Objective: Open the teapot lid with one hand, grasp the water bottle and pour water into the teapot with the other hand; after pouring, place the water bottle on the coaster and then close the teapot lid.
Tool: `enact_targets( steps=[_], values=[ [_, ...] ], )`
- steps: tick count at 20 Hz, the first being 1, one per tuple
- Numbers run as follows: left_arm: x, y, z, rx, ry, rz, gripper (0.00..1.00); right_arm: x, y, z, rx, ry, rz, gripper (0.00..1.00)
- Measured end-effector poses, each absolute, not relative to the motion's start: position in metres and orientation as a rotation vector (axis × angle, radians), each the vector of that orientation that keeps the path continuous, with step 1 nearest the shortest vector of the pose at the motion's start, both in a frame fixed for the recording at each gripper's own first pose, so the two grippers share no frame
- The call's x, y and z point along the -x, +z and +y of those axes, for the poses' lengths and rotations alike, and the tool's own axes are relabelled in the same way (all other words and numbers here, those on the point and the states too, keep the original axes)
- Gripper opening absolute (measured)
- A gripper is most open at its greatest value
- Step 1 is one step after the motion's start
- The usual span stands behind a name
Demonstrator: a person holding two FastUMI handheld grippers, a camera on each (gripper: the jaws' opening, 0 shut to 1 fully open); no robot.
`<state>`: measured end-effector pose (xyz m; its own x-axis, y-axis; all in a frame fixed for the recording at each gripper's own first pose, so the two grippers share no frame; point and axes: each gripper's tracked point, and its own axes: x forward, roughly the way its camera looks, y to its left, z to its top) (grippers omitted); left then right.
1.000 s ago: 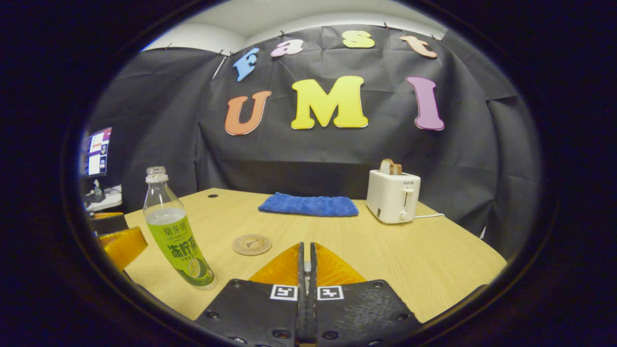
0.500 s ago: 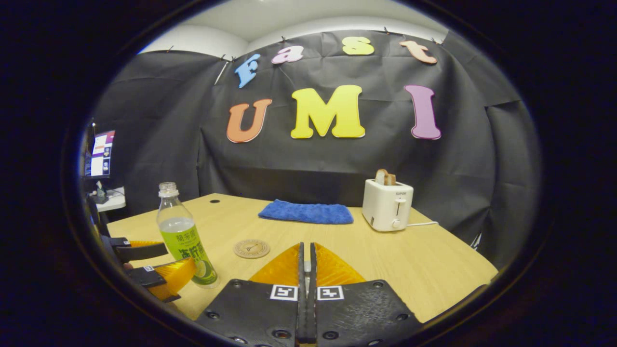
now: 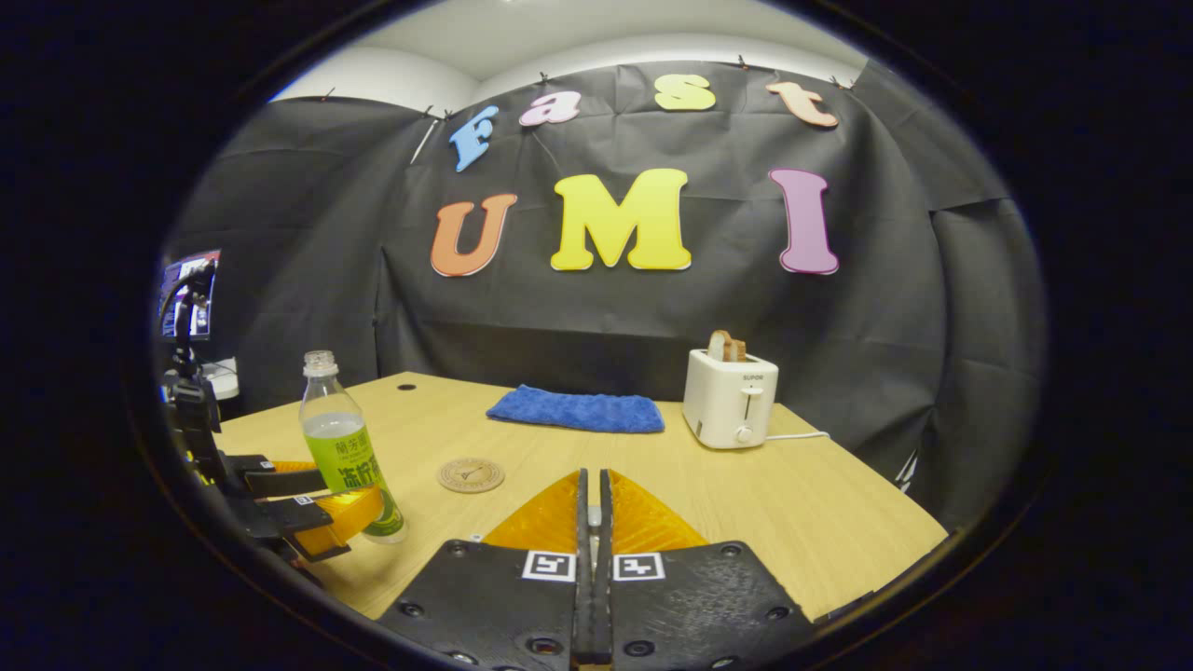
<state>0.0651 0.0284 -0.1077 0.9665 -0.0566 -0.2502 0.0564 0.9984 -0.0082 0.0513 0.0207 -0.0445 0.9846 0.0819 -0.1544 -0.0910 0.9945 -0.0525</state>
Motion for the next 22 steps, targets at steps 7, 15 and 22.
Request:
enact_targets(
  steps=[7, 15, 22],
  values=[
    [-0.062, -0.081, 0.044, -0.374, -0.024, 0.251, 0.75, -0.044, -0.039, -0.006, 0.032, 0.082, 0.145, 0.0],
    [-0.066, -0.056, 0.061, -0.84, 0.001, 0.266, 0.73, -0.035, -0.039, -0.039, 0.027, 0.057, 0.153, 0.0],
    [-0.077, -0.043, 0.045, -1.166, -0.057, 0.262, 0.73, -0.025, -0.035, -0.061, 0.038, 0.043, 0.146, 0.0]
  ],
)
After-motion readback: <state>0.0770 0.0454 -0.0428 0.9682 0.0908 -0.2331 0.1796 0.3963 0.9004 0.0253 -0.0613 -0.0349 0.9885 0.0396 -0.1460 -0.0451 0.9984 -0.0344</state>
